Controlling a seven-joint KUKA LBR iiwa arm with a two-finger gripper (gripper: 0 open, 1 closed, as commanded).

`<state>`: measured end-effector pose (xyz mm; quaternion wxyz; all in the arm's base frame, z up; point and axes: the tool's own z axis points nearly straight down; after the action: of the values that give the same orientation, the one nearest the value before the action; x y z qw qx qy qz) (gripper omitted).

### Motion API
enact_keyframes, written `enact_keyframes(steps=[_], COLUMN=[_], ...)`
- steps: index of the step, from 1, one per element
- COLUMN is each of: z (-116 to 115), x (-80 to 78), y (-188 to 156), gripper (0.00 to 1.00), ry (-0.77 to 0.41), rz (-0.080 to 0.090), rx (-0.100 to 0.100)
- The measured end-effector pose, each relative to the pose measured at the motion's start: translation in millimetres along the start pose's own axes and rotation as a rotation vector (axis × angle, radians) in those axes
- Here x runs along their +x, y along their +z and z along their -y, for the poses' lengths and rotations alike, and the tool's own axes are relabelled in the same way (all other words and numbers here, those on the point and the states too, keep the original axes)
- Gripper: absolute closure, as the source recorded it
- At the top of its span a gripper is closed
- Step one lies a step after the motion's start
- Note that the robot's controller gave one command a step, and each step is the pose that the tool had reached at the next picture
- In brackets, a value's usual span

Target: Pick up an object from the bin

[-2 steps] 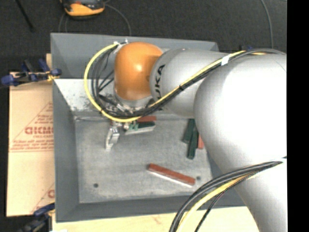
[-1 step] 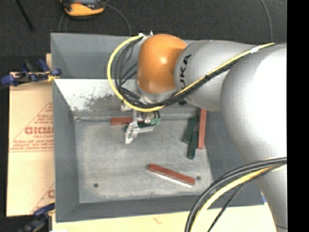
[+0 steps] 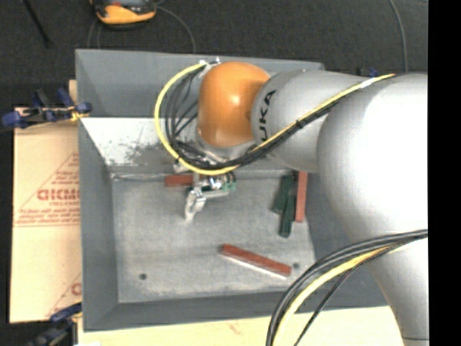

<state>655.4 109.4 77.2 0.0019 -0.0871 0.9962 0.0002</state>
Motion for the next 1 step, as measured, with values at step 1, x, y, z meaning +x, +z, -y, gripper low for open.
enact_keyframes(steps=[1], z=[-1.3], x=[-1.2], y=[-4.2], gripper=[1.0], ry=[0.002], rz=[0.002], rx=[-0.003])
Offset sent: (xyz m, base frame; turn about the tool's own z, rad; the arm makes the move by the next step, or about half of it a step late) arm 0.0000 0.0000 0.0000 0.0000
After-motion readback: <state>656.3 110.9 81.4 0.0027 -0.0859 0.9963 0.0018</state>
